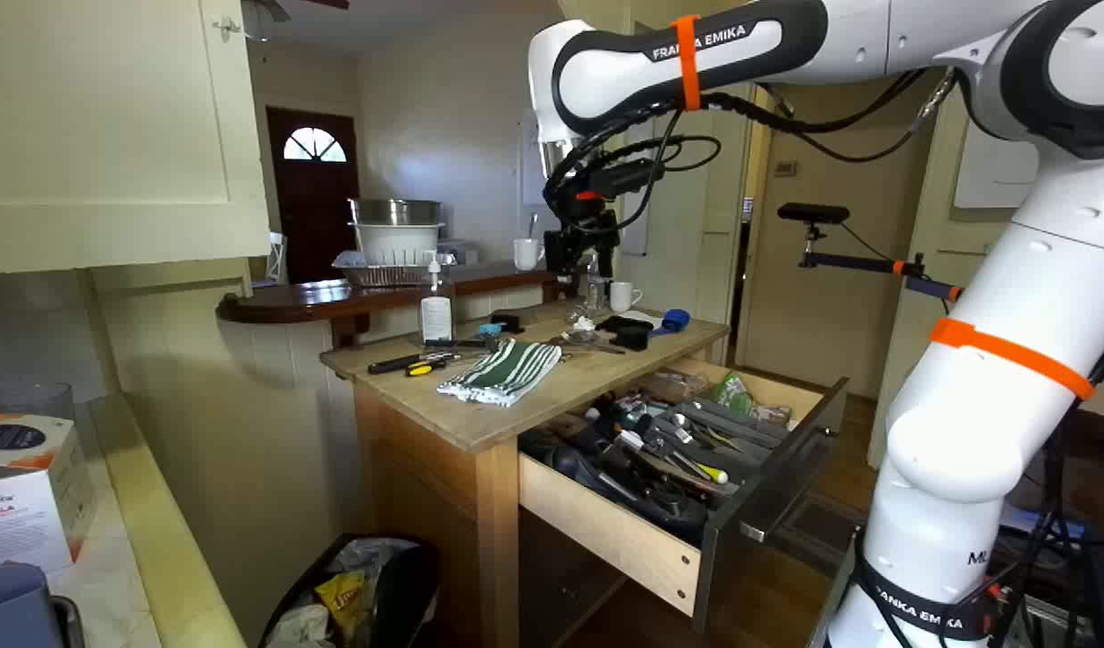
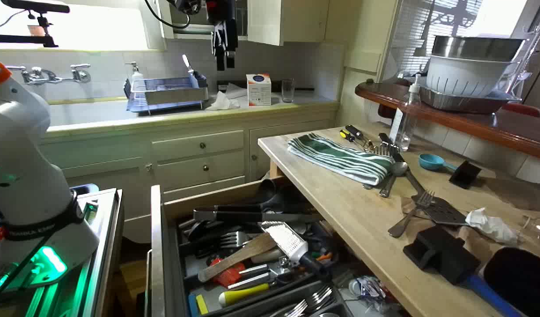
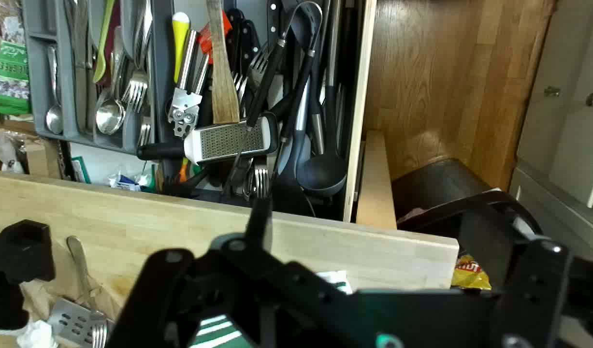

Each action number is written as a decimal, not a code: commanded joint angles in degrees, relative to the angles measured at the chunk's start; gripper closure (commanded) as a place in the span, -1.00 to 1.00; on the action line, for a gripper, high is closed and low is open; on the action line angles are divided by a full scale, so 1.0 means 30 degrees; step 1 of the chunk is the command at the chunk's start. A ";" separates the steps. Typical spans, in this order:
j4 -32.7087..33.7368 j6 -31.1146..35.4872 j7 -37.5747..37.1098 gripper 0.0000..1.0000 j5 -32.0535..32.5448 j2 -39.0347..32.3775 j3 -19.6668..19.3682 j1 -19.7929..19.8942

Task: Unfold the towel once

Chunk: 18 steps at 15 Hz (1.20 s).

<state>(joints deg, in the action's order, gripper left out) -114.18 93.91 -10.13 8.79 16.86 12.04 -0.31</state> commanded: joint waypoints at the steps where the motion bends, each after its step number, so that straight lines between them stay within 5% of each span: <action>1: 0.0065 -0.0077 -0.0132 -1.00 0.0134 -0.0062 -0.0465 -0.0561; 6: 0.0065 -0.0077 -0.0132 -1.00 0.0134 -0.0062 -0.0465 -0.0561; 10: 0.1034 0.1054 0.0200 -1.00 0.1530 -0.2422 -0.0998 -0.0077; 18: 0.2055 0.7062 0.2951 -1.00 0.2337 -0.8059 -0.2362 -0.0406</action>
<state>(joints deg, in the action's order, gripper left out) -110.47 110.52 -3.22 14.97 -1.46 5.94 -0.37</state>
